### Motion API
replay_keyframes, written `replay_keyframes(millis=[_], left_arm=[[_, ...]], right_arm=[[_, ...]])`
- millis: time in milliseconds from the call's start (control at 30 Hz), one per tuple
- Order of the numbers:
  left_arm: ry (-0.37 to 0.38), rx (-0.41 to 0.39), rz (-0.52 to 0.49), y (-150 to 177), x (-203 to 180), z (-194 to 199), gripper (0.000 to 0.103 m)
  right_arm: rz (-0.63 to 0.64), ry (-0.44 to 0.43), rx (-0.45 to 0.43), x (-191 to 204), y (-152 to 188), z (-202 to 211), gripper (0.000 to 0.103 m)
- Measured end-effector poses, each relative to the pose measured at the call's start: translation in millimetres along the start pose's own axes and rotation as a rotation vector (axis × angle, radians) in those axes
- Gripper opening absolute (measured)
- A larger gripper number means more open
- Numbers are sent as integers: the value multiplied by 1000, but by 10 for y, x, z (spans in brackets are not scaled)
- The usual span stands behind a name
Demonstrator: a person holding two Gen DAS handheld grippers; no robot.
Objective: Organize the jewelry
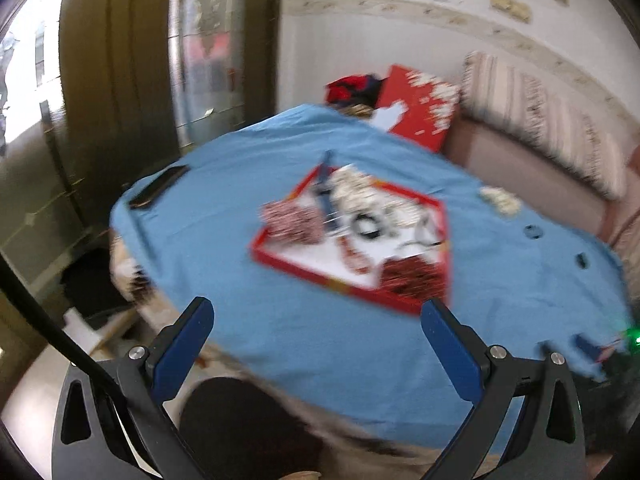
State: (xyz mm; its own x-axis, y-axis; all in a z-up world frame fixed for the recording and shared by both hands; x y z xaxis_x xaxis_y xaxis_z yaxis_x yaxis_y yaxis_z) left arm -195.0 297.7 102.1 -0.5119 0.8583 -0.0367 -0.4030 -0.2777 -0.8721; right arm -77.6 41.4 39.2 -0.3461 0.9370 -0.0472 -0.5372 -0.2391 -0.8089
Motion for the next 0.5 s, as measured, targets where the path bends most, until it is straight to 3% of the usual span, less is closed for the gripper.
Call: replay_keyframes(millis=[167,333,500], left_arm=[[-94,57,21,178,377,-109,103],[-87,68,54,215,463,-144,103],[-59,73,72,212,505,-198,103]], right_arm=[[4,0,2,-33,-70,-66,73],[37,-77,48,195,-134,-298,73],[62,-163,34,494,-407,-508,73]])
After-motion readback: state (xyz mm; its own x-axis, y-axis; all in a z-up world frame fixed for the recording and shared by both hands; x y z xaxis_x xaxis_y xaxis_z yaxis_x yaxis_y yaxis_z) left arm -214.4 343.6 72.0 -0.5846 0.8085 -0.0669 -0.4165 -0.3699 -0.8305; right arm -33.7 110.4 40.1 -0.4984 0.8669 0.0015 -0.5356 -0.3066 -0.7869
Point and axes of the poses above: each gripper's, at about its wrist camera, not at the fingertips, and z roughly against the way its jaws point, x to its left, y to its underside, the point moved 8 cm from there along -z, roughly the way its jaws point, and after that the axes turned 12 degrees about -x, right-handed, at the moved point
